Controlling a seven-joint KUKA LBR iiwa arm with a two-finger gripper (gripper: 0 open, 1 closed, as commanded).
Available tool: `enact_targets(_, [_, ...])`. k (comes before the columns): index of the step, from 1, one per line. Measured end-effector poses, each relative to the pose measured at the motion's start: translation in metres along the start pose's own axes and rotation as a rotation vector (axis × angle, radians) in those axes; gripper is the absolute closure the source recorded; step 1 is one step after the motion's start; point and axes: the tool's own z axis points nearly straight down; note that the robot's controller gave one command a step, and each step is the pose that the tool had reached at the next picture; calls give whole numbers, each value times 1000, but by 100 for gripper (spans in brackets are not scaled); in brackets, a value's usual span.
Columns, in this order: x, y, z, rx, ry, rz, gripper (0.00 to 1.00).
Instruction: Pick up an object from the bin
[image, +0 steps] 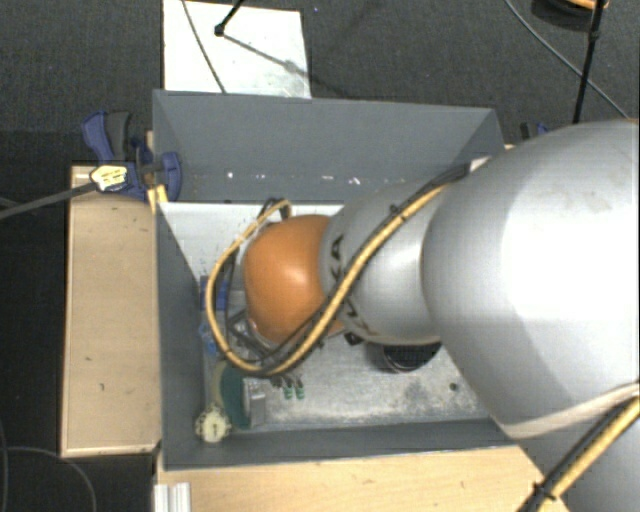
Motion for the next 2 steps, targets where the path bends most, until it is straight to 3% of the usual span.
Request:
enact_targets(1, [-3,-2,-4,1,-5,9,100])
enact_targets(2, [-12,-20,-164,-3,-10,44,100])
